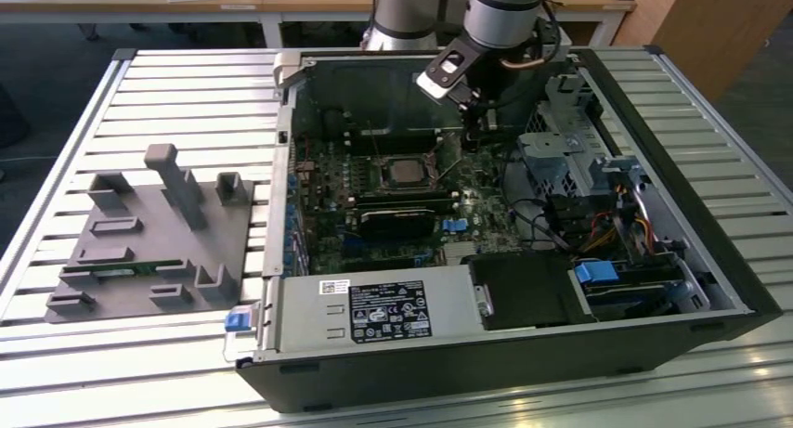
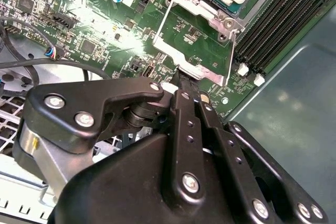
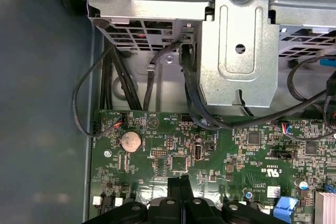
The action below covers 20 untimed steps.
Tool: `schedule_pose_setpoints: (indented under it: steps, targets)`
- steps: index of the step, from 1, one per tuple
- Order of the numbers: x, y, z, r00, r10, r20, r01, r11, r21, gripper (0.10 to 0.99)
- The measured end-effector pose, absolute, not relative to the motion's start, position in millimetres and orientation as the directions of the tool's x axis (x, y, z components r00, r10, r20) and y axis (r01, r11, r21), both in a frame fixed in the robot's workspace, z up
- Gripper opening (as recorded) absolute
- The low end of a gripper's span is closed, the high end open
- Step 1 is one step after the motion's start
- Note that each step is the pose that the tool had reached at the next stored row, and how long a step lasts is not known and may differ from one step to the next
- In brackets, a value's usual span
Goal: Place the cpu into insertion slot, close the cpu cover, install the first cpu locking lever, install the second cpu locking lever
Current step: 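Close the cpu cover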
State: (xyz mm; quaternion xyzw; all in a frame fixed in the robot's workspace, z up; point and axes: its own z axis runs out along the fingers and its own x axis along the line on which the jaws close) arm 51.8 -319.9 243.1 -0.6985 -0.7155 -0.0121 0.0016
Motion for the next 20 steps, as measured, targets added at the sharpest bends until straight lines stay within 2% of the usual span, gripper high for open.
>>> schedule_pose_setpoints:
  steps: [20]
  targets:
    - [41.9, -319.9, 242.9, -0.024, 1.000, 0.019, 1.000, 0.024, 0.015, 0.106]
